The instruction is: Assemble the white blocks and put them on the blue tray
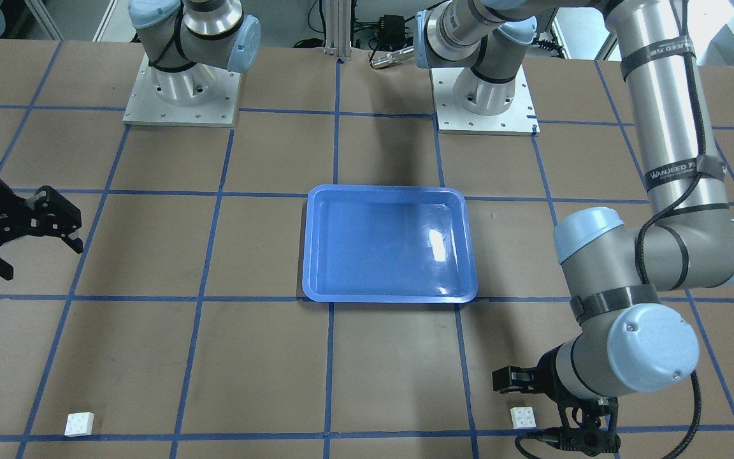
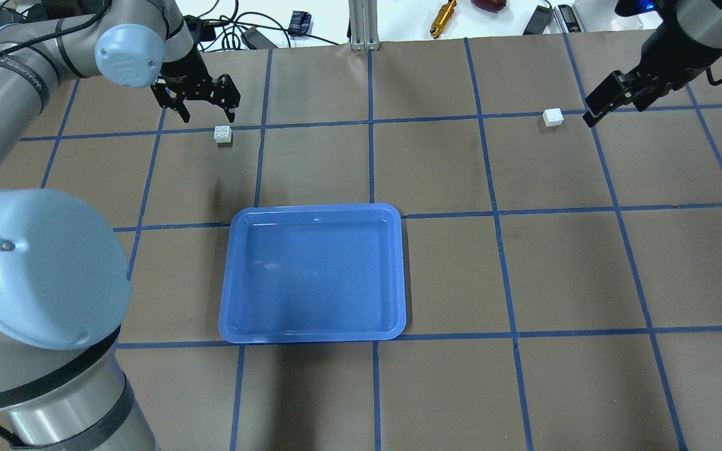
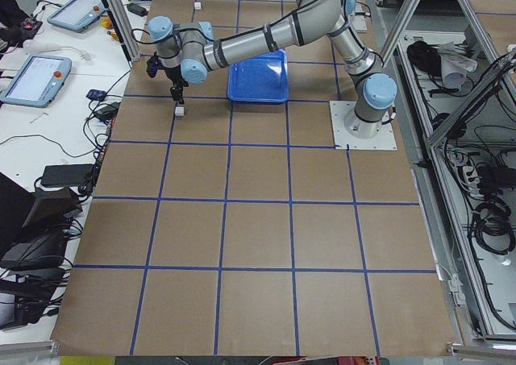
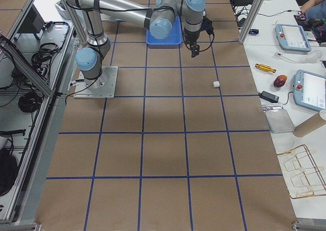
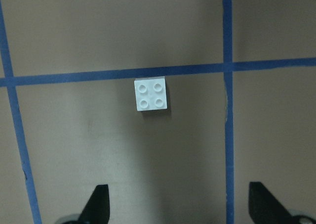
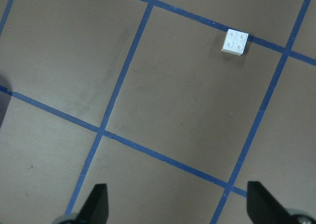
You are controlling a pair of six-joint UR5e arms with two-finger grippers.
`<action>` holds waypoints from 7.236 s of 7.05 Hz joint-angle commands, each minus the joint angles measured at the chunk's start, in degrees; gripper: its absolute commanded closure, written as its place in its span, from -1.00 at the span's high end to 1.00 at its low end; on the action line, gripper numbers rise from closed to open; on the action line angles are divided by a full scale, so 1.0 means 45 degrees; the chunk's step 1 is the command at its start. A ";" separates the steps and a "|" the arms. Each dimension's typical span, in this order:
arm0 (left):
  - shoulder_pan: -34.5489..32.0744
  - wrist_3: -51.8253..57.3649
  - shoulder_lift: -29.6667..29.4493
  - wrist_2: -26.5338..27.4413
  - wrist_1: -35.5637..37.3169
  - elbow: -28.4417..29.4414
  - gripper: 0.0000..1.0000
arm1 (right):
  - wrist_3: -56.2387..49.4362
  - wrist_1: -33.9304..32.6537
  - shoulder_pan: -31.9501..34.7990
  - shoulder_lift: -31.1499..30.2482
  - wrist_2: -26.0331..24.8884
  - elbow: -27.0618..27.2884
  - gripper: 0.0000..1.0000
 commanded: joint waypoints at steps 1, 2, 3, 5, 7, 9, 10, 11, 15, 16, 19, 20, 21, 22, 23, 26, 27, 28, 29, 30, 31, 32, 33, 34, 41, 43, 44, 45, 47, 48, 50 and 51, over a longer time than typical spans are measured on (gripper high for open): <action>0.0002 0.0027 -0.0746 0.0077 0.0579 -0.0119 0.94 | -0.4522 -0.0227 -0.0747 0.1590 0.1596 -0.0984 1.00; 0.0002 0.0027 -0.0942 0.0077 0.0947 -0.0158 0.93 | -0.6014 -0.0208 -0.1139 0.2468 0.1743 -0.1453 1.00; 0.0002 0.0027 -0.1079 0.0096 0.1047 -0.0159 0.93 | -0.7691 -0.0188 -0.1181 0.3212 0.1764 -0.1941 1.00; 0.0041 0.0027 -0.1256 0.0097 0.1068 0.0094 0.80 | -1.0679 -0.0265 -0.1201 0.4249 0.1764 -0.2568 0.97; 0.0061 0.0027 -0.1315 0.0097 0.1068 0.0308 0.02 | -1.2893 -0.0150 -0.1318 0.5363 0.1745 -0.3523 0.89; 0.0061 0.0046 -0.1432 0.0116 0.1068 0.0603 -0.62 | -1.3370 -0.0149 -0.1318 0.6010 0.1745 -0.3995 0.88; 0.0061 0.0027 -0.1432 0.0116 0.1068 0.0525 -1.00 | -1.4243 -0.0149 -0.1318 0.6399 0.1919 -0.4325 0.85; 0.0061 -0.0012 -0.1432 0.0097 0.1048 0.0544 -1.00 | -1.4561 -0.0091 -0.1318 0.6964 0.2443 -0.4812 0.85; 0.0081 -0.0012 -0.1354 0.0077 0.0990 0.0602 -1.00 | -1.4778 0.1644 -0.1299 0.8354 0.3034 -0.6533 0.80; 0.0081 -0.0012 -0.1277 0.0077 0.0990 0.0603 -1.00 | -1.5088 0.1687 -0.1279 0.8472 0.3188 -0.6555 0.81; 0.0081 -0.0149 -0.1081 0.0057 0.0853 0.0525 -1.00 | -1.5714 0.1726 -0.1143 0.8571 0.3424 -0.6555 0.86; 0.0081 -0.0169 -0.1042 0.0057 0.0853 0.0486 -1.00 | -1.6161 0.1765 -0.1123 0.8610 0.3424 -0.6536 0.86; 0.0061 -0.0169 -0.0945 0.0057 0.0834 0.0447 -1.00 | -1.6610 0.1727 -0.1123 0.8745 0.3444 -0.6555 0.86; 0.0061 -0.0188 -0.0770 0.0057 0.0737 0.0273 -1.00 | -1.6769 0.1726 -0.1104 0.8747 0.3521 -0.6555 0.86; 0.0003 -0.0227 -0.0439 0.0038 0.0736 -0.0116 -1.00 | -1.6771 0.1687 -0.0929 0.8766 0.3580 -0.6555 0.86; -0.0289 -0.0751 0.0498 0.0077 0.0755 -0.1481 -1.00 | -1.7372 0.1551 -0.0850 0.8863 0.3581 -0.6555 0.71; -0.0600 -0.1199 0.0946 0.0116 0.0775 -0.2009 -1.00 | -1.7415 0.1550 -0.0850 0.8980 0.3581 -0.6555 0.70; -0.0777 -0.1339 0.1318 0.0097 0.0755 -0.2401 -1.00 | -1.7415 0.1570 -0.0850 0.8981 0.3581 -0.6555 0.57; -0.0914 -0.1727 0.1651 0.0077 0.0775 -0.2850 -1.00 | -1.7377 0.1570 -0.0869 0.8981 0.3561 -0.6555 0.45; -0.1128 -0.1944 0.2137 0.0058 0.0736 -0.3531 -1.00 | -1.7376 0.1570 -0.0869 0.8981 0.3561 -0.6555 0.26; -0.1517 -0.2545 0.2626 0.0077 0.0890 -0.4195 -1.00 | -1.7357 0.1570 -0.0869 0.8962 0.3522 -0.6555 0.03; -0.1888 -0.3248 0.2998 0.0077 0.0892 -0.4647 -1.00 | -1.7299 0.1551 -0.0869 0.8884 0.3406 -0.6575 -0.57; -0.2163 -0.3313 0.3427 0.0116 0.0795 -0.5057 -1.00 | -1.7298 0.1570 -0.0869 0.8883 0.3386 -0.6575 -1.00; -0.2552 -0.3758 0.4108 -0.0058 0.0736 -0.5931 -1.00 | -1.7318 0.1667 -0.0850 0.8845 0.3405 -0.6575 -1.00; -0.4156 -0.5383 0.5463 -0.0157 0.5033 -1.0432 -1.00 | -1.4232 0.6209 -0.0675 0.5805 0.3580 -0.6206 -1.00; -0.4606 -0.5638 0.5462 -0.0138 0.4935 -1.0491 -1.00 | -1.4116 0.6320 -0.0674 0.4514 0.4782 -0.4535 -1.00; -0.4588 -0.5676 0.5462 -0.0138 0.4877 -1.0491 -1.00 | -1.2510 0.4904 -0.0635 0.3754 0.4811 -0.3325 -1.00; -0.4665 -0.5793 0.5443 -0.0138 0.4799 -1.0510 -1.00 | -1.1237 0.3575 -0.0267 0.2683 0.4772 -0.1902 -1.00; -0.4666 -0.5931 0.5462 -0.0138 0.4798 -1.0763 -1.00 | -0.9182 0.0974 0.0244 0.0380 0.4616 0.1184 -1.00; -0.4627 -0.5776 0.5443 -0.0119 0.4837 -1.0745 -1.00 | -0.9096 0.0210 0.0263 -0.0754 0.4596 0.2552 -1.00; -0.4607 -0.5910 0.5404 -0.0118 0.4799 -1.0764 0.45 | -0.9153 -0.0420 0.0535 -0.1506 0.4635 0.3851 -1.00; -0.4568 -0.5834 0.5385 -0.0118 0.4798 -1.0764 0.45 | -0.9250 -0.1254 0.1330 -0.1507 0.4616 0.4164 -1.00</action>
